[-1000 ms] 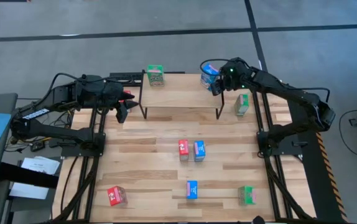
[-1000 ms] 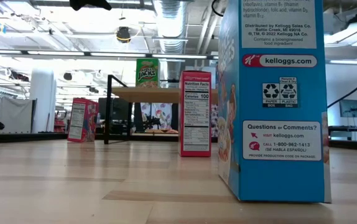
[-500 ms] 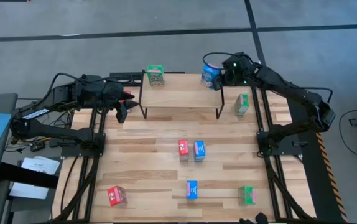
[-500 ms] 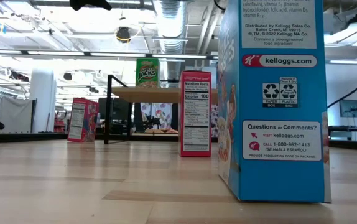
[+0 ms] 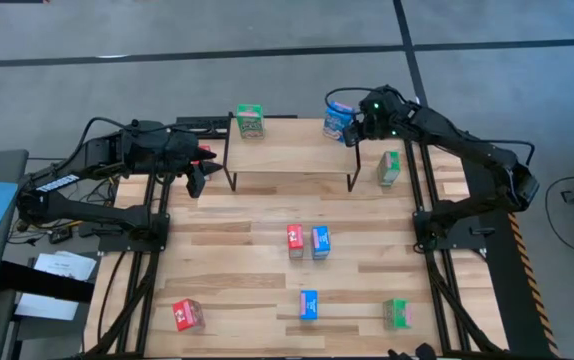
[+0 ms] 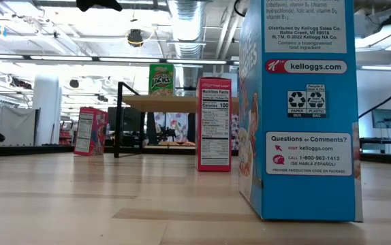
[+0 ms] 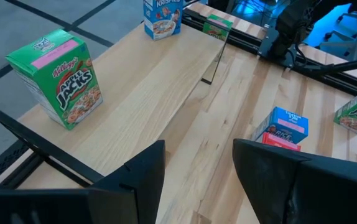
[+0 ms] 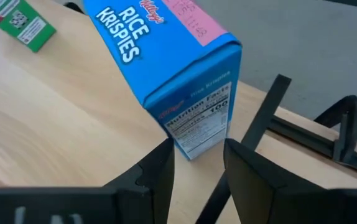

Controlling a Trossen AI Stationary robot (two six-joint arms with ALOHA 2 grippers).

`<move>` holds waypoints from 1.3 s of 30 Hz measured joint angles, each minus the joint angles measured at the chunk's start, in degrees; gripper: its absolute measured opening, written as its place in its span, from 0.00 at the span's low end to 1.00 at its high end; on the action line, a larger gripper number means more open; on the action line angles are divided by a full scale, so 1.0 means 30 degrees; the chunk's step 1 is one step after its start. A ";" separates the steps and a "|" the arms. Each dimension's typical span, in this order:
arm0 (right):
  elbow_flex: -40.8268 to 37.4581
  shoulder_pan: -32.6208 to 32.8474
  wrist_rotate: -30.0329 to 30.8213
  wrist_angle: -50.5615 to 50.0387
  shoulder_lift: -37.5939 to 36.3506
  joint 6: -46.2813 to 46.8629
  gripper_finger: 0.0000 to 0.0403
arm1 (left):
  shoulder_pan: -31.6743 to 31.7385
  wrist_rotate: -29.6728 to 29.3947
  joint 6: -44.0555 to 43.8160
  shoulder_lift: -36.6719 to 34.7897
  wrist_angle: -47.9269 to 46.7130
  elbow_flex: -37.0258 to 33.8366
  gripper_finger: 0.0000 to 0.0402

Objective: Stack cereal on shelf
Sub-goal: Put the top right blue cereal box on the shelf

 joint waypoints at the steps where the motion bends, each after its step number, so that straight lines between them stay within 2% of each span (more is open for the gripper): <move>1: 0.0000 0.0000 0.0112 0.0000 0.0000 -0.0007 0.41 | 0.0001 0.0000 0.0001 0.0000 0.0001 -0.0001 0.44; 16: 0.0000 0.0000 0.1088 0.0991 0.0015 -0.0160 0.41 | -0.0002 -0.0373 0.0010 0.0000 0.0000 -0.0002 0.44; 27: -0.0007 -0.0387 0.1113 -0.0097 0.0015 -0.0132 0.41 | 0.0002 -0.0495 0.0010 0.0000 0.0000 -0.0002 0.44; 39: -0.0007 -0.0991 0.1631 0.1383 0.0015 0.0372 0.41 | 0.0002 -0.0495 0.0345 0.0005 0.0005 -0.0002 0.44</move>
